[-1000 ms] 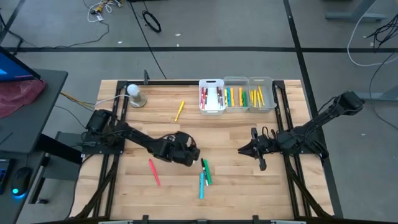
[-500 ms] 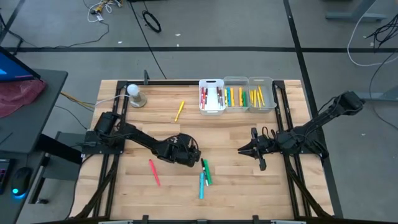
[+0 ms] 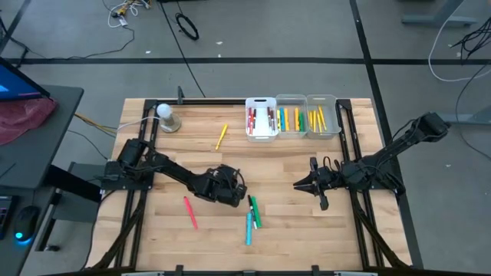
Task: Pick & Place Markers
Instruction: Put the dark brown marker pen into the white bin
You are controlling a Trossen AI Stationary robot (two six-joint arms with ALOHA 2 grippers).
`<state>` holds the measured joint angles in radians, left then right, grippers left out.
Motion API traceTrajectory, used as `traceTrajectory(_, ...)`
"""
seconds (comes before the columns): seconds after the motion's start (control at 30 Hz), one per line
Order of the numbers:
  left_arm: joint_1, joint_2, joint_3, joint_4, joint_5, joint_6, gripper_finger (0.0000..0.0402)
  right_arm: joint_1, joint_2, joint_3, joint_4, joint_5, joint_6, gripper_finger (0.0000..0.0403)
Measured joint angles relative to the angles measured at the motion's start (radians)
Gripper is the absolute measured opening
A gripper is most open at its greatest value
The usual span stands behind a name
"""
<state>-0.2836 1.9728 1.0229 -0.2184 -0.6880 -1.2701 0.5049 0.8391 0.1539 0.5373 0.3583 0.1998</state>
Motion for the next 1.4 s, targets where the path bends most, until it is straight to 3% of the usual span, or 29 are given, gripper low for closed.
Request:
traceTrajectory(0.07,0.002,0.001,0.0,0.004,-0.003,-0.001,0.004,0.0,0.0,0.0,0.0,0.0,-0.002,0.0049)
traceTrajectory(0.27,0.007,-0.007,0.0,0.008,-0.003,0.0,0.0039,0.0,0.0,0.0,-0.009,0.0,-0.003,0.0049)
traceTrajectory(0.43,0.009,-0.061,0.009,-0.015,0.008,0.087,0.0039,0.0,0.0,0.0,-0.021,0.0,-0.01,0.0049)
traceTrajectory(0.63,0.028,-0.141,0.109,0.0,-0.017,0.297,0.0039,0.0,0.0,0.0,-0.021,0.0,-0.025,0.0049)
traceTrajectory(0.87,0.131,-0.155,0.344,0.03,-0.008,0.67,0.0039,0.0,0.0,0.0,-0.021,0.0,-0.025,0.0049)
traceTrajectory(1.0,0.254,-0.151,0.439,0.08,0.066,0.812,0.0039,0.0,0.0,0.0,-0.022,0.0,-0.025,0.0049)
traceTrajectory(1.2,0.477,-0.056,0.522,0.093,0.288,0.784,0.0039,0.0,0.0,0.0,-0.024,0.0,-0.025,0.0049)
traceTrajectory(1.4,0.605,0.098,0.729,-0.122,0.405,0.756,0.0039,0.0,0.0,0.0,-0.024,0.0,-0.025,0.0049)
